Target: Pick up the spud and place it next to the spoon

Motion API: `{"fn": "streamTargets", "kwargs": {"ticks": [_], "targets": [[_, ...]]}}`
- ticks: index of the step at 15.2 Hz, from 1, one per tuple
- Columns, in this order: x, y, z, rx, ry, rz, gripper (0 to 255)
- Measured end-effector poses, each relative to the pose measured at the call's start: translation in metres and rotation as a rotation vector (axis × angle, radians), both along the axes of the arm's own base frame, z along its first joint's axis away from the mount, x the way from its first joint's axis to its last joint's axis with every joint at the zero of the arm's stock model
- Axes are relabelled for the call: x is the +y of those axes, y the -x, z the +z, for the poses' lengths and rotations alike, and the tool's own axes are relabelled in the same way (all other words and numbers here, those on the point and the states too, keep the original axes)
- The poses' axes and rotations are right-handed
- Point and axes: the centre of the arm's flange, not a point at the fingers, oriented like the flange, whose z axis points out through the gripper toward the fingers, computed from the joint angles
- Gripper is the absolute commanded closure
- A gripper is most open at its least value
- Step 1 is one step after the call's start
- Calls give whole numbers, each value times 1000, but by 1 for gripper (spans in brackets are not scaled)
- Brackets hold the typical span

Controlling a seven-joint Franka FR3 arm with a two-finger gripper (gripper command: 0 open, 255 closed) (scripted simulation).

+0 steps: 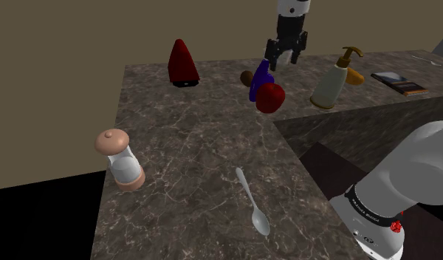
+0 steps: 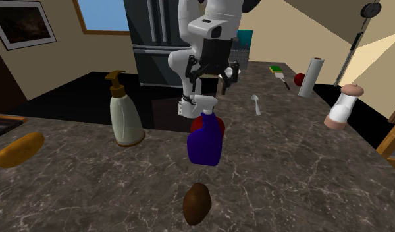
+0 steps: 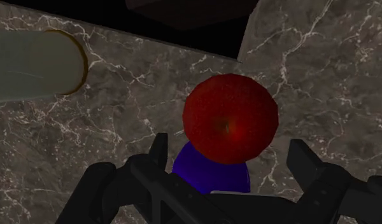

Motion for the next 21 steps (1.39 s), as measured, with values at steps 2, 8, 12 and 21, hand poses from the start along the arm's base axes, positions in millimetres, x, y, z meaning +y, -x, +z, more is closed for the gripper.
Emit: {"fn": "streamTargets", "kwargs": {"ticks": [2, 8, 12, 21], "targets": [[-4, -24, -10, 2, 10, -18, 0], [-24, -91, -50, 7, 40, -72, 0], [-36, -138, -74, 11, 60, -107, 0], [-73, -236, -131, 19, 105, -188, 0]]}}
